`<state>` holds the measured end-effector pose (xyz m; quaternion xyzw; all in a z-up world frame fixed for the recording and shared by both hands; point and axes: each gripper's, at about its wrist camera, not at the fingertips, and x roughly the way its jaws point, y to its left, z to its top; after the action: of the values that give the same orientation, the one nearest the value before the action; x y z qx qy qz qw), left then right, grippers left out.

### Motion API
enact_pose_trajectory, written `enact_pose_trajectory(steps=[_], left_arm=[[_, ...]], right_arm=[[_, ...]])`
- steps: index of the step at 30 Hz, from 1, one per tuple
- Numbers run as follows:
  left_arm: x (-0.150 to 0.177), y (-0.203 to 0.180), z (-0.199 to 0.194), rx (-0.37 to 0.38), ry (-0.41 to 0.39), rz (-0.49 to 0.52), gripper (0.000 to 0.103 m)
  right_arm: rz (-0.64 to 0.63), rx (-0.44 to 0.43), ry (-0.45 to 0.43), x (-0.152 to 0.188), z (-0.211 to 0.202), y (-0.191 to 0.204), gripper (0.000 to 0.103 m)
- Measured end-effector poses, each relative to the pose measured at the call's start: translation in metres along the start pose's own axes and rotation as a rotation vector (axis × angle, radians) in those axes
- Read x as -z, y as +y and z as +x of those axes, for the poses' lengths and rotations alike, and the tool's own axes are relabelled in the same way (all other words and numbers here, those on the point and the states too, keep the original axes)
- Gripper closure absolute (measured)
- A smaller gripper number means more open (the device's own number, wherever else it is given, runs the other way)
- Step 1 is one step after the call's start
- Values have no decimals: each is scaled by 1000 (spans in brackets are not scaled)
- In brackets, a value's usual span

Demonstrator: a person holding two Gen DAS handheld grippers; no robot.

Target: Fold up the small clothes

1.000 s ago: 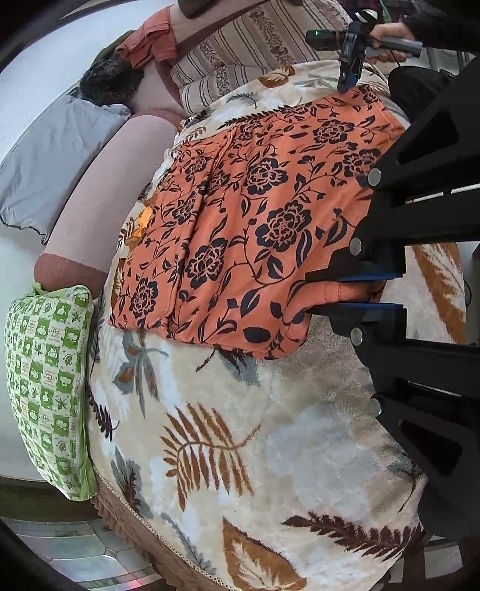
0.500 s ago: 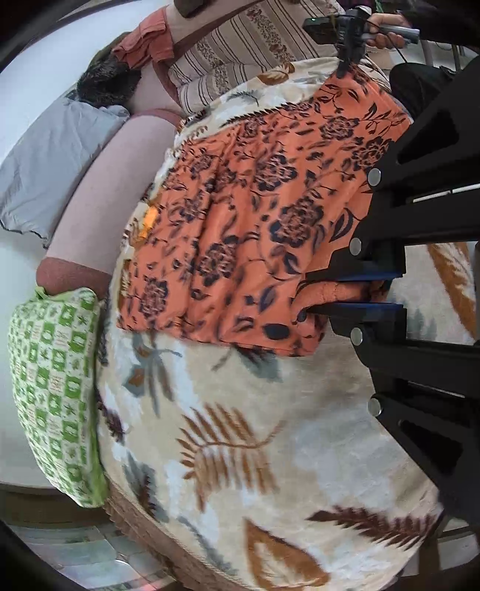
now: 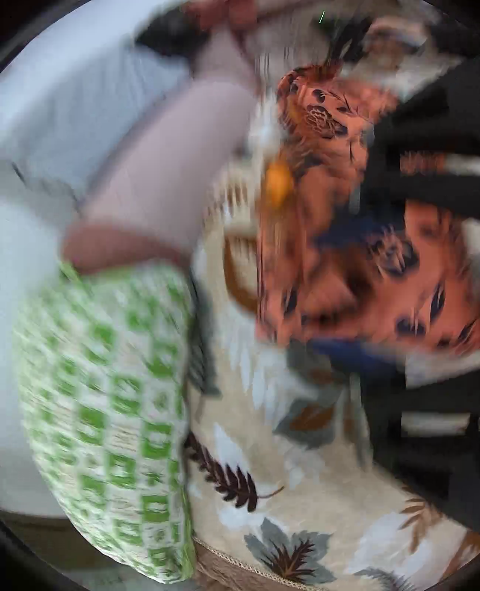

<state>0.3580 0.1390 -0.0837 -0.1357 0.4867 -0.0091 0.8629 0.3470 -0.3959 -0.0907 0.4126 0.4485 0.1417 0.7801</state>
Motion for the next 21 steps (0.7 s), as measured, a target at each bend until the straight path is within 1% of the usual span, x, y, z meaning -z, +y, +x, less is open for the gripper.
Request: enact_pose_trajectory(steps=[1,2,3,4,6,7,8,11,12,13,14,15,16,17,18,19,20,21], left_arm=[[0,6,10,-45,-5,-7,37],[5,13,15,-74,-15,-23,37],[13,20,16,-62,-32,-33,36],[24,24,16,-41,-33,-22,36],[44,24,12,-24,-20,37,36],[53,23,10,-3,-18,69,36],[62,20,10,18,-4,102,36],[83,3,27,46,61,183,34],[87,-2,39,50,103,191,34],[90,-5,52,49,147,188,34],[91,-9,56,24,122,186,36],[90,-12,57,9,106,197,42],[89,-16,59,-3,117,200,58],[86,-17,60,1,124,175,82],[81,-19,60,34,149,147,85],[79,-22,58,25,148,142,87],[77,-27,51,17,134,145,88],[76,-28,44,18,121,142,88]], right_arm=[[11,47,-16,3,9,-6,60],[8,49,-23,8,13,-10,40],[-7,49,-48,19,11,-14,27],[-34,64,-52,25,10,-14,27],[-111,111,-36,38,6,-15,27],[-141,138,-26,44,3,-18,27],[-169,148,-4,49,3,-20,27],[-203,134,44,53,12,-24,27],[-212,114,81,54,25,-21,27],[-224,112,118,56,40,-19,27],[-241,140,142,57,53,-18,27],[-260,178,158,59,64,-15,27],[-281,194,165,61,70,-10,30],[-300,220,173,63,75,-5,34],[-316,262,189,63,79,0,55],[-308,277,192,61,79,1,80],[-282,255,194,60,75,1,81],[-286,237,189,61,69,7,83]])
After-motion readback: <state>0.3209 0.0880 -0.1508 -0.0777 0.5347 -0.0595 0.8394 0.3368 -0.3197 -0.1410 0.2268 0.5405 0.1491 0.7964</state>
